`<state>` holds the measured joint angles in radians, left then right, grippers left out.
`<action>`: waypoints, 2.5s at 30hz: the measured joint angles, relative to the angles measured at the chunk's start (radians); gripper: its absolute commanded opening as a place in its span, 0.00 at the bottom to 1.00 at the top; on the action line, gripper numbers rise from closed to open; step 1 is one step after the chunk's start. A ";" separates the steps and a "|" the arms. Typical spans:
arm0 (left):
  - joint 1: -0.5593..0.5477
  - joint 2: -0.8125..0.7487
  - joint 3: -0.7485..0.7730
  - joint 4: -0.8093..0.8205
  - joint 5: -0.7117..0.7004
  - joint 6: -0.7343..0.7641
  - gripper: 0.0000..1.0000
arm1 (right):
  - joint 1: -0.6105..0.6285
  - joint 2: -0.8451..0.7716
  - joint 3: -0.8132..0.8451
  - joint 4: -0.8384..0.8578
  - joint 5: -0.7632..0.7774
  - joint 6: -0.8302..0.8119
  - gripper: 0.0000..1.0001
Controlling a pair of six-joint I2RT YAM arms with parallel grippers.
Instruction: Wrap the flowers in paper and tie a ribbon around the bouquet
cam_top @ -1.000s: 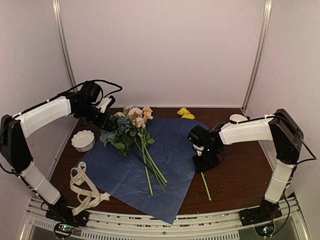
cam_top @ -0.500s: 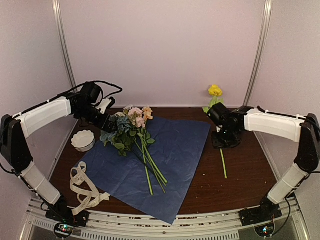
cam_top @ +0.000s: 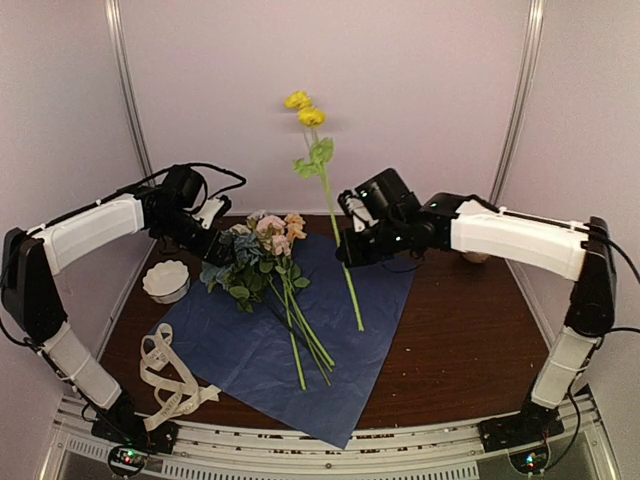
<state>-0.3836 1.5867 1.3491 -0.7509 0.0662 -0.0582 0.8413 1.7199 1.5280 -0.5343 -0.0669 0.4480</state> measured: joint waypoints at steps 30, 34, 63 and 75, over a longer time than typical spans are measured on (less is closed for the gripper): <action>0.000 -0.016 -0.206 -0.015 -0.026 -0.117 0.98 | -0.545 0.729 0.743 -0.237 -0.390 -0.026 1.00; 0.000 -0.027 -0.307 0.028 0.010 -0.194 0.98 | -0.547 0.807 0.744 -0.170 -0.497 0.081 1.00; -0.019 0.229 -0.253 0.236 0.017 -0.227 0.98 | -0.522 0.581 0.258 0.171 -0.821 0.208 0.00; -0.057 0.275 -0.092 0.231 -0.021 -0.106 0.98 | -0.687 0.365 -0.024 0.121 -0.551 0.037 0.48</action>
<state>-0.4408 1.8618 1.2568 -0.5198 0.0452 -0.1642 0.1543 2.0846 1.5040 -0.4137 -0.6182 0.4854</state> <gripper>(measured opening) 0.977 0.356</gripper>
